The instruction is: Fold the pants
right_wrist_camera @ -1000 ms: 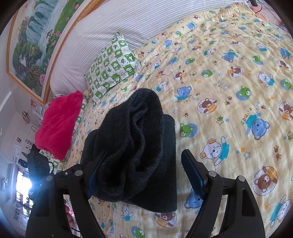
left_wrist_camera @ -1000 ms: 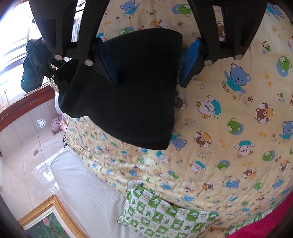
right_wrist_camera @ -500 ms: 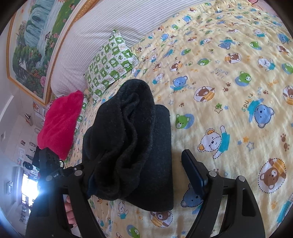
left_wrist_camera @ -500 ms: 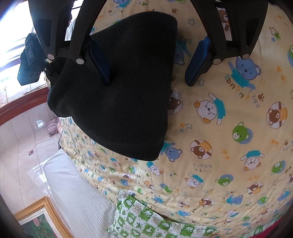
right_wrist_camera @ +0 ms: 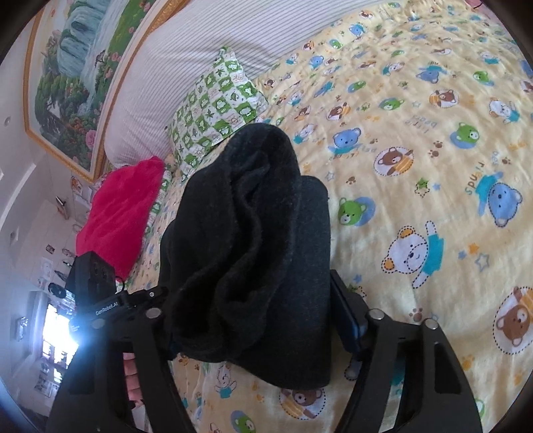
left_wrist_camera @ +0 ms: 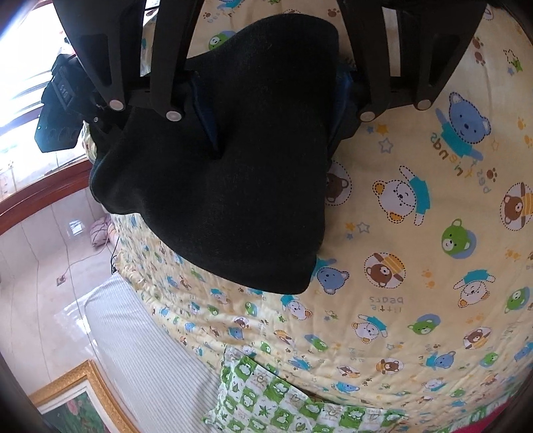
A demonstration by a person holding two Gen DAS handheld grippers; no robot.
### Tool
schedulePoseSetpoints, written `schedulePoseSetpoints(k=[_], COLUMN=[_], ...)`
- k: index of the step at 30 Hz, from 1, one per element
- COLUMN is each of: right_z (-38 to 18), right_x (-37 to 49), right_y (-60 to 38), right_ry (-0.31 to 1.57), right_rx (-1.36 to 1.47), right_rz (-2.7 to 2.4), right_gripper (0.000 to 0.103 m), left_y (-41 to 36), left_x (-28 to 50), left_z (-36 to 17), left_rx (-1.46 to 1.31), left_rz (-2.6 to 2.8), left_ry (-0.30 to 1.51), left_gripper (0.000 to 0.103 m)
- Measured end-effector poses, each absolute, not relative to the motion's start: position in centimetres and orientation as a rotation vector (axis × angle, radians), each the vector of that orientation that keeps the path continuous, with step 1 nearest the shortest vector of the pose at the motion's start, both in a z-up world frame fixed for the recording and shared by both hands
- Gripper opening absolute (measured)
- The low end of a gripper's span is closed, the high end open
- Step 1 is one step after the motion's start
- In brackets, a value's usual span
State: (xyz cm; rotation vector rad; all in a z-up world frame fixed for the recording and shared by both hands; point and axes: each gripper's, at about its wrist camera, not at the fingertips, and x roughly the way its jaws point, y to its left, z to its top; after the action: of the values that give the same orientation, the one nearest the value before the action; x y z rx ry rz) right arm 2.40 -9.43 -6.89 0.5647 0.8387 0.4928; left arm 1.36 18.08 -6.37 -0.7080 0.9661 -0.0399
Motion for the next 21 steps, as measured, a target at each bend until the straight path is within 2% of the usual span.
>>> schedulePoseSetpoints(k=[4,8,21], right_z=[-6.5,-5.8,-3.9], right_x=[2.1,1.6,1.8], right_y=[-9.3,-8.9,-6.4], right_ry=[0.828,0.809,0.794], right_rx=[0.554,0.540,0.540], right_rz=[0.497,0.501,0.577], right_gripper=[0.057,0.053,0.050], left_y=[17.5,17.0,18.8], left_x=[0.8,0.2,-2.4], left_z=[-5.2,-3.9,-1.4], left_rx=[-0.658,-0.618,-0.619], left_rz=[-0.020,-0.007,0.048], left_ry=[0.951,0.934,0.882], left_gripper=[0.044,0.036,0.034])
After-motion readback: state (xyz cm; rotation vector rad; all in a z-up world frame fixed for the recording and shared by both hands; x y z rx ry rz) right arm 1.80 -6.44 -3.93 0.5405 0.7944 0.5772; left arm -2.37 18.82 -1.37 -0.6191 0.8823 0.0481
